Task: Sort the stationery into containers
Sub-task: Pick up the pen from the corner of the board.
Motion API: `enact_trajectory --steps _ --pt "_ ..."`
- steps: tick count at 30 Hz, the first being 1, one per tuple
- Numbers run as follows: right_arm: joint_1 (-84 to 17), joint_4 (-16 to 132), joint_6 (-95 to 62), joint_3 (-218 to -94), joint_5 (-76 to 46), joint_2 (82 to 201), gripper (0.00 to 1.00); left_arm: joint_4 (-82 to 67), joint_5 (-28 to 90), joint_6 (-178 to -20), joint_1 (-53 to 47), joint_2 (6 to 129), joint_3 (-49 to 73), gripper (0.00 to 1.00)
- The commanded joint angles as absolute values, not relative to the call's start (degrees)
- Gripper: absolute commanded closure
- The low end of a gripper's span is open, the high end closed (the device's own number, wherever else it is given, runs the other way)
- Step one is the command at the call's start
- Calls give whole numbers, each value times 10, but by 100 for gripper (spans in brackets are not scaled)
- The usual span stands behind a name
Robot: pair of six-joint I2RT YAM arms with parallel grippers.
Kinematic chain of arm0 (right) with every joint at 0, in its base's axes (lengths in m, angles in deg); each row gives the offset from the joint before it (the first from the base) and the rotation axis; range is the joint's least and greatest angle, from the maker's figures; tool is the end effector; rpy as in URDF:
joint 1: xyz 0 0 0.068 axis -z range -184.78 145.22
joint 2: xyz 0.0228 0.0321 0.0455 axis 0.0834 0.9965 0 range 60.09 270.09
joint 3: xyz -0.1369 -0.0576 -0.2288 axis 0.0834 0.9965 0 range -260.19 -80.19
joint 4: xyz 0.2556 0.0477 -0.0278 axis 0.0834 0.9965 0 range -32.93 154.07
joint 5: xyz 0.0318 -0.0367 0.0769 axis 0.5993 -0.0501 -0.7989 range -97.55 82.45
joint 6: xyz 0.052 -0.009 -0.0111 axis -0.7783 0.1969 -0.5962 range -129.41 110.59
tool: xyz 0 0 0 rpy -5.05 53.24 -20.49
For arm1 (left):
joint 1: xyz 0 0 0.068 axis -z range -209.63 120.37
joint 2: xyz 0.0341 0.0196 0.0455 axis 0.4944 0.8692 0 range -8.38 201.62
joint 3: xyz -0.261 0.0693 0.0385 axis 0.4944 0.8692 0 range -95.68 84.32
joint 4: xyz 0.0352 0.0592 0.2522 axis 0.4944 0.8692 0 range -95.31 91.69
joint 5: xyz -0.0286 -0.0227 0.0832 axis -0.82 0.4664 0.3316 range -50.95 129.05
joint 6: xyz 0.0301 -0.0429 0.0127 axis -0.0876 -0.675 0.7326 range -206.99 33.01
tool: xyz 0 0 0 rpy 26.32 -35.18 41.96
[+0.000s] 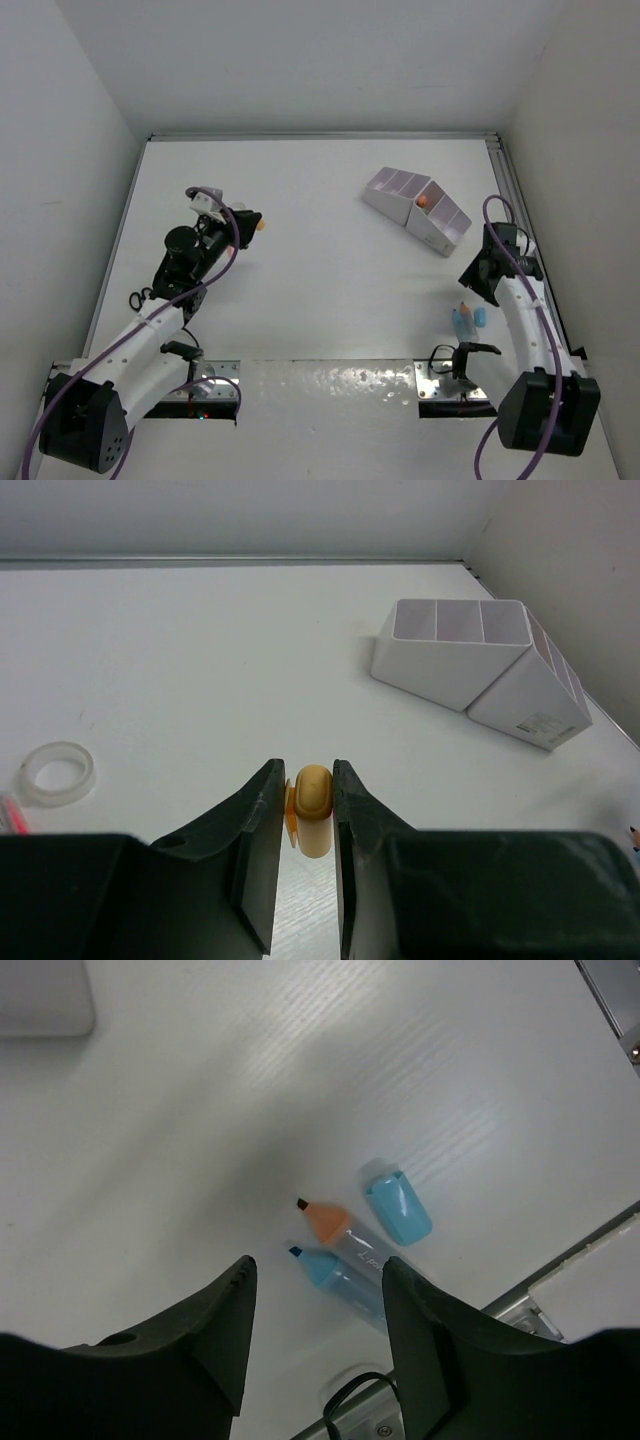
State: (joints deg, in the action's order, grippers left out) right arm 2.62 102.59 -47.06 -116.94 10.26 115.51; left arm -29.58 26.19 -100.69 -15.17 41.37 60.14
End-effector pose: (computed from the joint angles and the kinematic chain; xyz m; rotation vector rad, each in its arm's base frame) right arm 0.1658 -0.0325 0.2121 1.0902 2.3829 -0.2394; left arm 0.1965 -0.0587 0.2609 0.1884 1.6104 -0.5594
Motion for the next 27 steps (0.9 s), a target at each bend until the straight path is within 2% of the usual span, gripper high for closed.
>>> enact_trajectory --steps 1,6,24,27 --pt "57 1025 -480 -1161 100 1190 48 -345 269 -1005 -164 406 613 100" --pt "74 1033 -496 -1146 93 1243 54 -375 272 -1012 -165 407 618 100" --pt "76 960 -498 -1089 89 1343 55 -391 284 -1019 -175 411 615 100" --pt "76 944 -481 -1095 75 1365 60 -391 284 -1018 -178 414 613 100"
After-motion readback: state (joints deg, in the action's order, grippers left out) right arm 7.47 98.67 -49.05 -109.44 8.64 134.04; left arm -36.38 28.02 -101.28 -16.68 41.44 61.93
